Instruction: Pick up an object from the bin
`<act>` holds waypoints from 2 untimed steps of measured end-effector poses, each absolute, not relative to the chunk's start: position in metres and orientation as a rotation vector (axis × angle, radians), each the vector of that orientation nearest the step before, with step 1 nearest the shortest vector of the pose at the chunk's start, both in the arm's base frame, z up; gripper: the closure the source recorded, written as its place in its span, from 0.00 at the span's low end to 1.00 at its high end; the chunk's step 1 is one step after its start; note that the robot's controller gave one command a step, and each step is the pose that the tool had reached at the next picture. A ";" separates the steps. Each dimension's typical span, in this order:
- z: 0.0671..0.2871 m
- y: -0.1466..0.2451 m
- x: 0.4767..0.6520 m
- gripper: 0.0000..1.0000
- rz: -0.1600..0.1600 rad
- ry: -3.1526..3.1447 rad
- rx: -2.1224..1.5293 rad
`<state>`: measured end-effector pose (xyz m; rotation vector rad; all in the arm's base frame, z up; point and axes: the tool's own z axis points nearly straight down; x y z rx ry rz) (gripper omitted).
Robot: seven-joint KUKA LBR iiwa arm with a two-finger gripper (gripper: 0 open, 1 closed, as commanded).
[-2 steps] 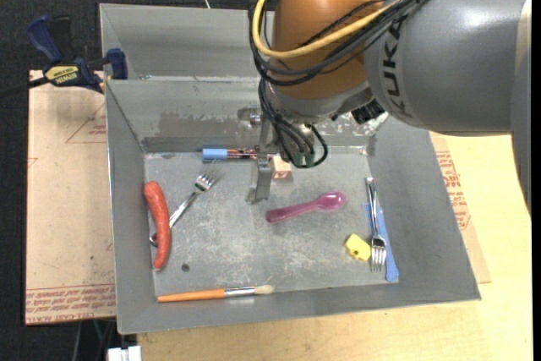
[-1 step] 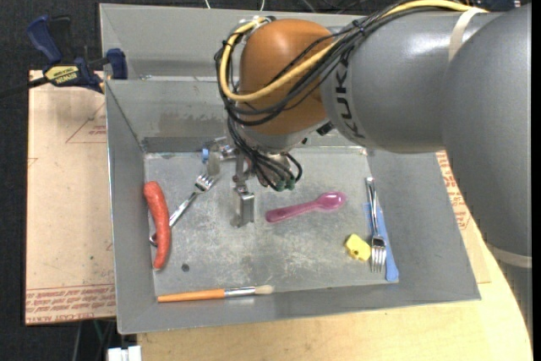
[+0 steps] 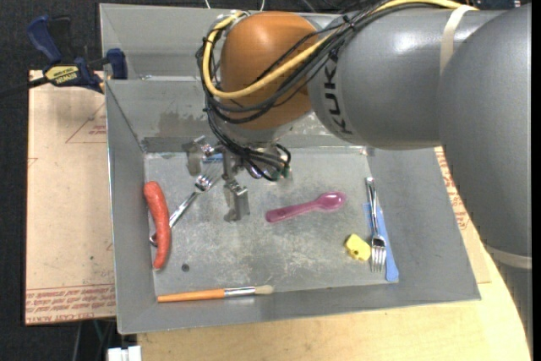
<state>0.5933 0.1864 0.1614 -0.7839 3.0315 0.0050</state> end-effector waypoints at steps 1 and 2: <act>0.114 0.183 0.598 0.00 0.005 3.023 -0.846; 0.070 0.183 0.604 0.00 0.004 2.838 -1.312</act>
Offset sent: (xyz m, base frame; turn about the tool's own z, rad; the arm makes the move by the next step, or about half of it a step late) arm 0.0105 -0.0039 -0.0914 -0.3645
